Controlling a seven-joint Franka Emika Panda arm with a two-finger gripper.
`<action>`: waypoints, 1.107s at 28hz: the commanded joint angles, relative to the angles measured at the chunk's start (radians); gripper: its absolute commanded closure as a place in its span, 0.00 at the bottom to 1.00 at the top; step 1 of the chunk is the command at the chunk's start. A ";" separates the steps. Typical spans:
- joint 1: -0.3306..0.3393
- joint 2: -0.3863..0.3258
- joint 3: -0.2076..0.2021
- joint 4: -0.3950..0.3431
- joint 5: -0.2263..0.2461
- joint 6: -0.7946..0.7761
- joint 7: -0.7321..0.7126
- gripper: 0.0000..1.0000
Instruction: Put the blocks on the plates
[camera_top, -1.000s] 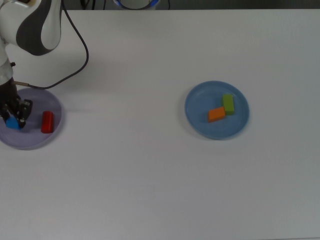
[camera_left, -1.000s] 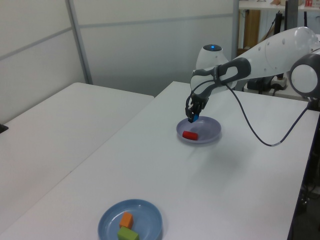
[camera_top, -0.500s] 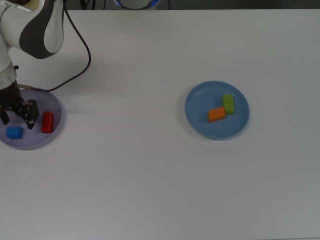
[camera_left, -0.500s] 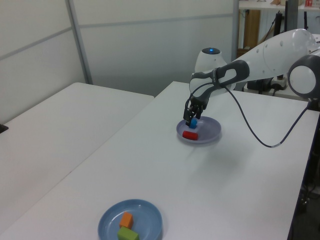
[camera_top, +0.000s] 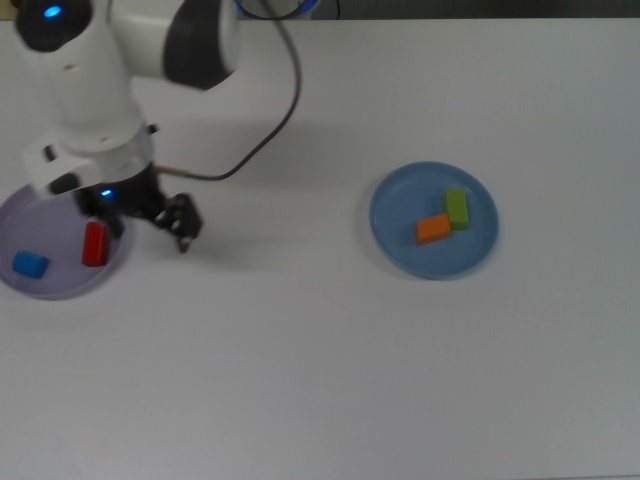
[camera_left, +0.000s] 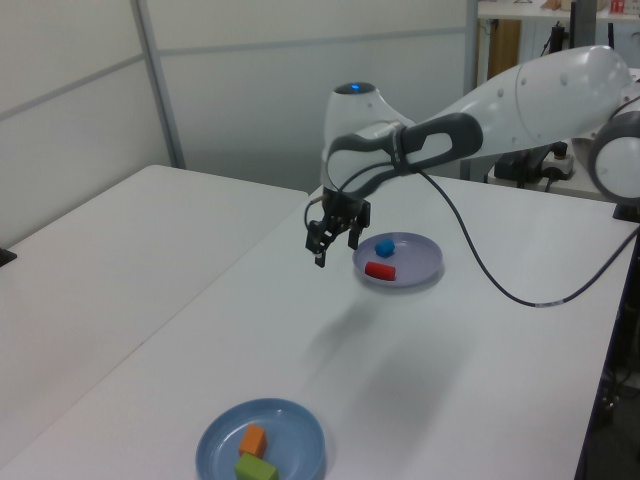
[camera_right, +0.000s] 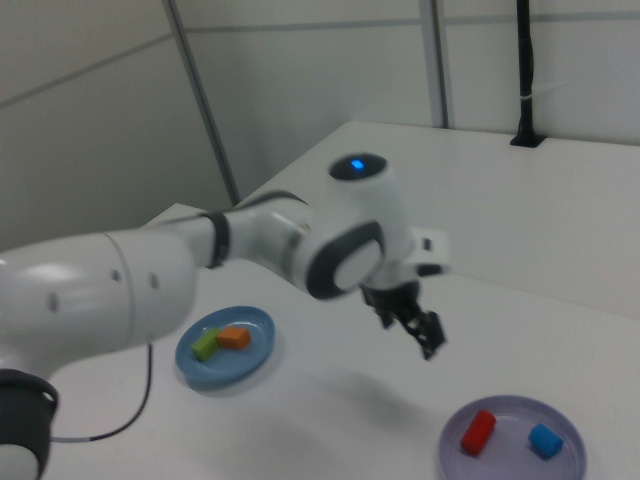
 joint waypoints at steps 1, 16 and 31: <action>0.083 -0.088 -0.017 -0.008 -0.042 -0.175 0.149 0.00; 0.219 -0.252 -0.020 0.021 -0.193 -0.514 0.094 0.00; 0.175 -0.368 -0.015 0.038 -0.050 -0.557 0.047 0.00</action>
